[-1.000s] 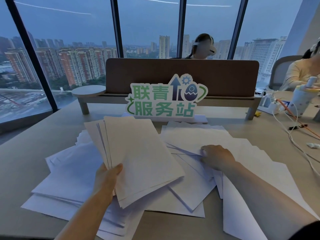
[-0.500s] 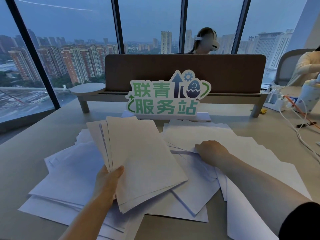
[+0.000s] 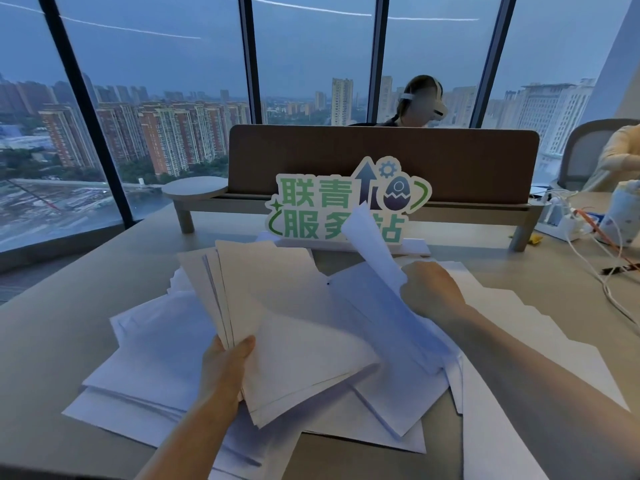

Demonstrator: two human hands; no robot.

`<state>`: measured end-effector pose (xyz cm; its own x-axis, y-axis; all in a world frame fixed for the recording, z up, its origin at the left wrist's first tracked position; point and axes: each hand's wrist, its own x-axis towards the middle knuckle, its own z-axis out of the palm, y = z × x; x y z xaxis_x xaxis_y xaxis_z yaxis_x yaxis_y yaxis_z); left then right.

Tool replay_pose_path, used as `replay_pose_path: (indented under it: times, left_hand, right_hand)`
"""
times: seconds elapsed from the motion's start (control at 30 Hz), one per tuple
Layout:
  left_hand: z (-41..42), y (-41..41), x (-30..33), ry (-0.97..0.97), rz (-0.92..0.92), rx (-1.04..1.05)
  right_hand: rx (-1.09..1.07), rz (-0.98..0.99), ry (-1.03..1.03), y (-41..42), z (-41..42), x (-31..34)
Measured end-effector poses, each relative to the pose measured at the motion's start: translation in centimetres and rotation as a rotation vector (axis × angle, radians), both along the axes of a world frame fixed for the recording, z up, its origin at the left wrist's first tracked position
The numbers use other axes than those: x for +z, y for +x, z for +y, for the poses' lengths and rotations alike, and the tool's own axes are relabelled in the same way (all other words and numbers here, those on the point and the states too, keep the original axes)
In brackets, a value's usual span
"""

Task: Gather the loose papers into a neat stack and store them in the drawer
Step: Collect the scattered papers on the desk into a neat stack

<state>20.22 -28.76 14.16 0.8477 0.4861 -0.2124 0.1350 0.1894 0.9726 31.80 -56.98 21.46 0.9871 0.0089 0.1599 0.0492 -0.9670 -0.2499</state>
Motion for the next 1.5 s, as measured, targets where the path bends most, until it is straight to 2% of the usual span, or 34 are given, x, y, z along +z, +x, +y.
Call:
replay_pose_path:
  times: [0.17, 0.63, 0.93, 1.1, 1.23, 1.33, 1.4, 1.5]
  left_hand:
    - [-0.2, -0.7, 0.5, 0.02, -0.006, -0.043]
    - [-0.6, -2.1, 1.0, 0.116, -0.036, -0.172]
    - [-0.7, -2.3, 1.0, 0.056, -0.001, -0.202]
    - [-0.5, -2.1, 1.2, 0.016, 0.009, -0.207]
    - [-0.3, -1.9, 1.0, -0.06, 0.061, -0.207]
    - [-0.1, -1.7, 0.8, -0.083, 0.095, -0.223]
    - [-0.1, -1.5, 0.8, -0.083, 0.11, -0.235]
    - [-0.2, -1.2, 0.5, -0.037, 0.14, -0.255]
  right_hand:
    - [0.116, 0.006, 0.177, -2.6, 3.9, 1.4]
    - [0.269, 0.205, 0.303, -6.4, 14.8, -1.0]
    - [0.31, 0.282, 0.417, -8.0, 16.6, -2.9]
    - [0.256, 0.364, 0.621, -8.5, 16.0, -3.2]
    - [0.188, 0.239, 0.463, -7.3, 12.9, -4.0]
    - [0.027, 0.271, 0.245, -6.2, 9.4, -4.5]
    - [-0.041, 0.314, 0.235, -6.0, 7.4, -4.9]
    - [-0.044, 0.38, 0.334, -5.8, 5.9, -5.6]
